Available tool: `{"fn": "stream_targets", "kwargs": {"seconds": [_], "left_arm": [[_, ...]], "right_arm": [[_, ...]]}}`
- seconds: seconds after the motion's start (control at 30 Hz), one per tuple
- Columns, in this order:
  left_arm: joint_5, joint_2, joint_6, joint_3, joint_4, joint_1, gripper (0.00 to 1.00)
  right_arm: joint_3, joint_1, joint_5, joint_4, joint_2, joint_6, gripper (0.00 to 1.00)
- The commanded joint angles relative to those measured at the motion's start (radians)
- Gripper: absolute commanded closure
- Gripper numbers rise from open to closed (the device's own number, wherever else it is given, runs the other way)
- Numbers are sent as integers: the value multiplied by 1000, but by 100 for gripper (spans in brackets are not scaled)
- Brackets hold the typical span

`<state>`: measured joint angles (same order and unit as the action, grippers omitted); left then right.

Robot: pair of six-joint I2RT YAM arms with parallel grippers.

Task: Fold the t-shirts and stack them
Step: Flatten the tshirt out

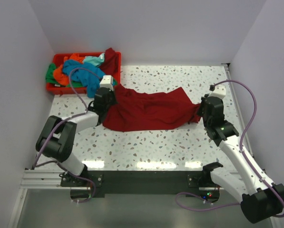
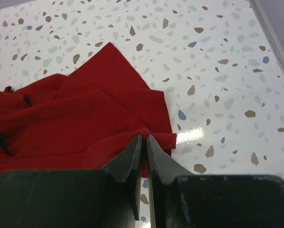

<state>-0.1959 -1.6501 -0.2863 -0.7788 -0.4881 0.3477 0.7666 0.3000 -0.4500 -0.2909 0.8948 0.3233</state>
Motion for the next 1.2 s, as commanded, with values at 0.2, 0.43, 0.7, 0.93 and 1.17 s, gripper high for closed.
{"fn": "stream_targets", "kwargs": {"seconds": [0.2, 0.43, 0.7, 0.93, 1.17], "left_arm": [[-37, 174, 47, 52, 8, -13, 100], [-43, 269, 41, 93, -10, -39, 100], [-66, 384, 48, 70, 28, -72, 100], [-249, 544, 124, 26, 88, -130, 100], [-272, 573, 116, 105, 100, -226, 100]], "right_arm": [[36, -2, -9, 16, -16, 3, 89], [40, -4, -35, 22, 12, -6, 89], [99, -4, -27, -8, 61, -26, 90], [126, -1, 194, -19, 163, -61, 89], [132, 42, 169, -85, 266, -7, 78]]}}
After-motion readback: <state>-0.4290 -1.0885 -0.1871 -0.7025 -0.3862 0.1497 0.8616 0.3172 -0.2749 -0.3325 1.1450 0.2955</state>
